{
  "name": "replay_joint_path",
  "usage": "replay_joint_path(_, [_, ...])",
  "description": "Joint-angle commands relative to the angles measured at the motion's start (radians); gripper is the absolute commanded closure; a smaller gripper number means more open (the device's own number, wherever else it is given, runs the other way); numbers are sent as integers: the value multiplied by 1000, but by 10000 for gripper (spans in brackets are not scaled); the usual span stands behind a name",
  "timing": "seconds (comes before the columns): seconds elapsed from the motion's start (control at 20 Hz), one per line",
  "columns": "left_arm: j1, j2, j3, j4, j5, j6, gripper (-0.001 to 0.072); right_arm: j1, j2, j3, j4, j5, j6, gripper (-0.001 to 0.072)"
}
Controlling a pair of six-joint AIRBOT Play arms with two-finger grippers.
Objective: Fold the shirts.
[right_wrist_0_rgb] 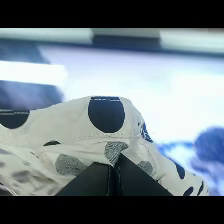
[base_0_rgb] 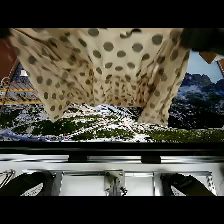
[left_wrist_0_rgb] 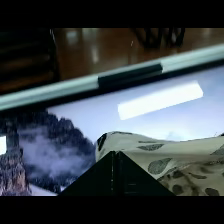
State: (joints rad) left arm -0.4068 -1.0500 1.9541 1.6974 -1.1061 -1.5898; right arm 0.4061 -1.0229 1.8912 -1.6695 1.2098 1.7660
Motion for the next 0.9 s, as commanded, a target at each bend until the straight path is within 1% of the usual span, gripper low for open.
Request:
replay_joint_path(0.0, [-80, 128, 26, -2, 11, -68, 665, 1, 68, 45, 90, -79, 36, 659])
replay_joint_path(0.1, [-88, 134, 23, 10, -113, -98, 665, 1, 68, 45, 75, 56, 51, 659])
replay_joint_path(0.2, [-88, 121, -25, 25, -228, -103, 664, 1, 37, 43, 76, 230, 30, 659])
replay_joint_path(0.3, [-88, 120, -154, 50, -249, -114, 665, 1, -20, 31, 67, 422, 8, 659])
replay_joint_path(0.35, [-84, 119, -232, 82, -248, -139, 664, 1, -47, 7, 42, 474, 9, 660])
replay_joint_path(0.4, [-84, 117, -322, 129, -249, -167, 665, 1, -69, -23, 22, 491, 11, 659])
replay_joint_path(0.5, [-84, 114, -513, 237, -221, -227, 664, 1, -111, -123, -11, 464, 32, 659])
replay_joint_path(0.55, [-76, 110, -603, 269, -189, -282, 664, 1, -130, -181, -13, 425, 45, 659])
replay_joint_path(0.7, [-48, 79, -804, 248, -50, -470, 661, 1, -203, -352, 42, 216, 122, 659])
replay_joint_path(0.75, [-48, 60, -832, 234, -19, -496, 660, 1, -232, -370, 73, 171, 126, 659])
replay_joint_path(0.8, [-49, 42, -840, 219, 0, -489, 656, 1, -261, -370, 98, 139, 126, 659])
replay_joint_path(0.85, [-49, 21, -840, 214, 14, -487, 618, 1, -278, -370, 109, 109, 126, 659])
